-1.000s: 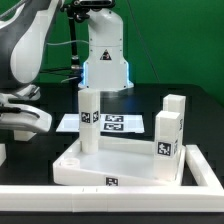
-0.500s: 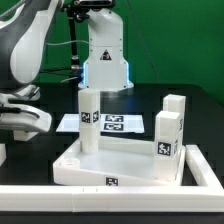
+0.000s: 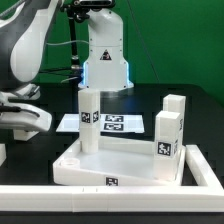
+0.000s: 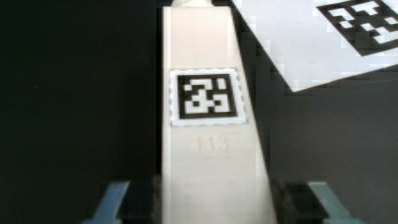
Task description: Assemble desk
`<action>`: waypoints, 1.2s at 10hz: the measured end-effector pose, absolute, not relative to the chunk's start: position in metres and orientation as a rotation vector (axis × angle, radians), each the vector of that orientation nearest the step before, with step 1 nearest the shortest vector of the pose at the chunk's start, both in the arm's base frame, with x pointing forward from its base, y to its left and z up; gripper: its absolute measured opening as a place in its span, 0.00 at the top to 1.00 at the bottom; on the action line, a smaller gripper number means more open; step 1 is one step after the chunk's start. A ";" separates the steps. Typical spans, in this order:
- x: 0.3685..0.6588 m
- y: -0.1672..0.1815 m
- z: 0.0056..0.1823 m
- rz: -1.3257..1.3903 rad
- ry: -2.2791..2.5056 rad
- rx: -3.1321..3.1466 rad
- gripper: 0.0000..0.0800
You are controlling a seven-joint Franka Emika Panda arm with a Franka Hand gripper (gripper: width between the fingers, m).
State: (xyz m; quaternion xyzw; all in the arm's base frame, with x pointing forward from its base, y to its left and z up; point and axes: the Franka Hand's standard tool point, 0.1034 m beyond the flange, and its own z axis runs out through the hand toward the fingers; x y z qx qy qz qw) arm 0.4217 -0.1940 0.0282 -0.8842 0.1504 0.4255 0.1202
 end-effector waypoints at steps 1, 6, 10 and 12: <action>0.440 -0.187 0.055 1.181 0.413 -2.609 0.64; 0.474 -0.185 0.095 0.919 0.443 -2.739 0.64; 0.518 -0.164 0.132 0.517 0.397 -2.925 0.64; 0.553 -0.158 0.164 0.235 0.382 -2.998 0.64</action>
Offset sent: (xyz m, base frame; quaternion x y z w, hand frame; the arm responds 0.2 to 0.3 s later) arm 0.0077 0.0028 0.0339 -0.0065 0.0227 0.0459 0.9987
